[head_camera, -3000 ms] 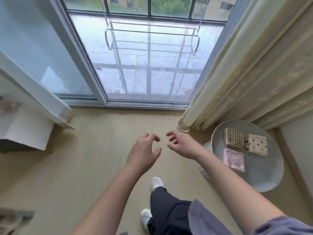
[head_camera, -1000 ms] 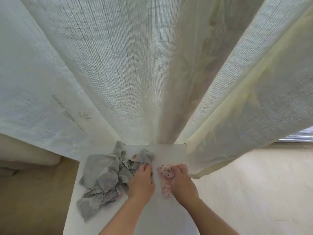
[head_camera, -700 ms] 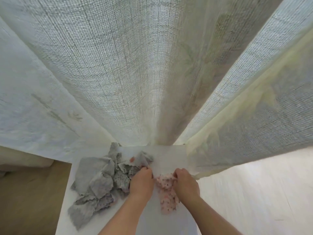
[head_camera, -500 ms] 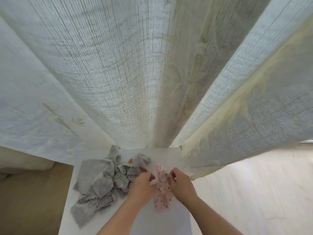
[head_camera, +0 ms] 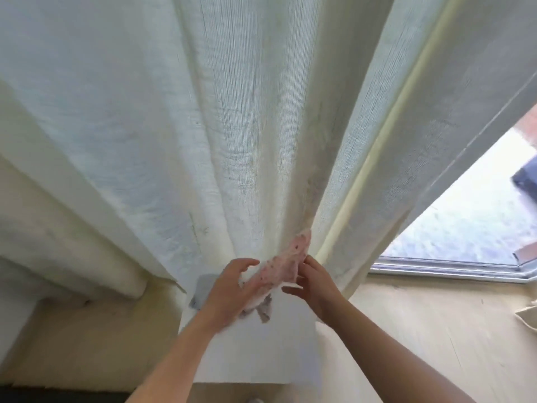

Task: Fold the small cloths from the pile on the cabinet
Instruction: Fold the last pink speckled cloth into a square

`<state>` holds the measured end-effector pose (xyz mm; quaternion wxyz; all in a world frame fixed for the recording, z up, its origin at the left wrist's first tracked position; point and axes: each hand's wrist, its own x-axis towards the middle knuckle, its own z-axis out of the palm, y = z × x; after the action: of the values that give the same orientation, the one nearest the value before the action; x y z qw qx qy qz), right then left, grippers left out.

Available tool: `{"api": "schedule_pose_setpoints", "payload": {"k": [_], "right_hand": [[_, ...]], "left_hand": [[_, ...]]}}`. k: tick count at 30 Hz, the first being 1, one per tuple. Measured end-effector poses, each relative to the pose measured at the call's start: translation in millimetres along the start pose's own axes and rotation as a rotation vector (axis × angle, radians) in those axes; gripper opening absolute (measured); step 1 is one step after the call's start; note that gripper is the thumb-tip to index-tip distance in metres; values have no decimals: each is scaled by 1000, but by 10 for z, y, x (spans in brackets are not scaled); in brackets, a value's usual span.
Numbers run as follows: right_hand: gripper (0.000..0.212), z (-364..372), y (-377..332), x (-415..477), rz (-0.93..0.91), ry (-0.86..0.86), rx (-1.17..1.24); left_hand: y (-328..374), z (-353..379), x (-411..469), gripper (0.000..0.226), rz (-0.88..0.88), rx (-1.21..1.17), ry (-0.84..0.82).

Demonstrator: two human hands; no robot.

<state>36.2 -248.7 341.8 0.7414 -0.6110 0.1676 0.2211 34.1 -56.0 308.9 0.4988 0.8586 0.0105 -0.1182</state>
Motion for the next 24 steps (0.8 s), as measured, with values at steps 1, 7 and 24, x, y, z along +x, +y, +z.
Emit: {"api": "schedule_pose_setpoints", "payload": {"k": [1, 7, 24], "right_hand": [[19, 64, -126, -107, -28, -17, 16], [20, 386, -567, -522, -186, -18, -49], [45, 311, -1067, -802, -120, -162, 516]], "left_hand": [[137, -99, -84, 30, 71, 11, 11], [797, -485, -511, 15, 429, 39, 260], [1529, -1046, -331, 24, 156, -673, 313]]}}
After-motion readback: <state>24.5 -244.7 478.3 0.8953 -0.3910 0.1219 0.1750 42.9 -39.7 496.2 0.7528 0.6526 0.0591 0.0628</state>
